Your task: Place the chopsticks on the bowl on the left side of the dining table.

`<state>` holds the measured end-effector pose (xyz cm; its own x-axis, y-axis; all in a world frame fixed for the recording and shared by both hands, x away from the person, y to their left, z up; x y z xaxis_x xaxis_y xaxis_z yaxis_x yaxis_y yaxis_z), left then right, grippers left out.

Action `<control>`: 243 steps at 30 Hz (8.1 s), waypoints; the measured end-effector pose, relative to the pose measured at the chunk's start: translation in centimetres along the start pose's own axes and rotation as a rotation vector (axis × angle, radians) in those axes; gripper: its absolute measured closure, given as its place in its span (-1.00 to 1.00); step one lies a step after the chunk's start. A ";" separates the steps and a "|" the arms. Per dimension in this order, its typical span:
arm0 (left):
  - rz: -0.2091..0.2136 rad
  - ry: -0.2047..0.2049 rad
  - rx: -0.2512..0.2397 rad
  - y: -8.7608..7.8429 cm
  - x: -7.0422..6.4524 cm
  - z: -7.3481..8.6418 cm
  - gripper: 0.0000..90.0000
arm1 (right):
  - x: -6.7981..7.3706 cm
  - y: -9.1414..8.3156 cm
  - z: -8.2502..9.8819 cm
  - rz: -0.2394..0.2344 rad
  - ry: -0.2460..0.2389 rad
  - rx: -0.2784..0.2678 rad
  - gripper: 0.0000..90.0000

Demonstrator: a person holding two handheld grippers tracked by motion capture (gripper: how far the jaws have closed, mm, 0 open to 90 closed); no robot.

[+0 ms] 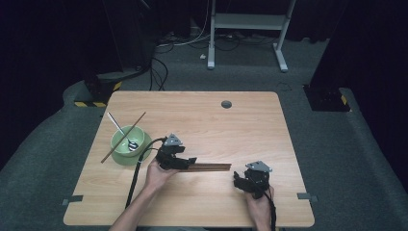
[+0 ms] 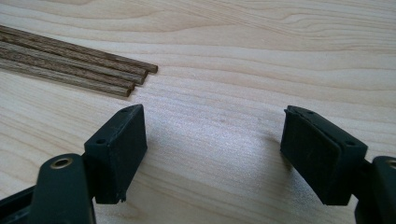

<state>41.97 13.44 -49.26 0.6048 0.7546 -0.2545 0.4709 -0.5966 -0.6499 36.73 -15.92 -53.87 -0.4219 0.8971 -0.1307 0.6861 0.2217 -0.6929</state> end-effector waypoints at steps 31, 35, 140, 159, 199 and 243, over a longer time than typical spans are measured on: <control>-0.071 0.024 0.090 4.5 -1.4 0.4 -0.20 | 0.0 0.0 0.0 -0.001 -0.001 0.000 -0.52; -0.078 0.011 0.088 4.8 -1.3 0.4 -0.18 | 0.0 0.0 0.0 -0.001 -0.002 0.000 -0.52; -0.198 0.025 0.133 5.2 0.4 -0.5 0.20 | 0.0 0.0 0.0 -0.002 -0.003 -0.001 -0.52; -0.207 0.016 0.149 5.4 0.9 -1.2 0.34 | 0.0 0.0 0.0 -0.003 -0.002 0.000 -0.51; -0.212 0.014 0.184 5.5 3.1 -2.4 0.69 | 0.1 0.0 0.0 -0.010 -0.012 -0.001 -0.51; -0.222 0.010 0.164 5.2 5.1 -2.7 0.85 | 0.1 0.0 0.0 -0.012 -0.016 -0.002 -0.51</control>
<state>49.28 13.47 -52.02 0.5048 0.8588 -0.0867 0.4830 -0.3643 -0.7962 36.67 -15.82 -53.86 -0.4393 0.8883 -0.1340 0.6821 0.2327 -0.6932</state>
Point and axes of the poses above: each handheld gripper's, and its own axes: y roughly forward along the jaws, z roughly out of its underside, x roughly to its left, the point moved 2 cm from there along y, roughly forward along the jaws, and after that the axes turned 9 degrees about -y, right-handed, at the moved point
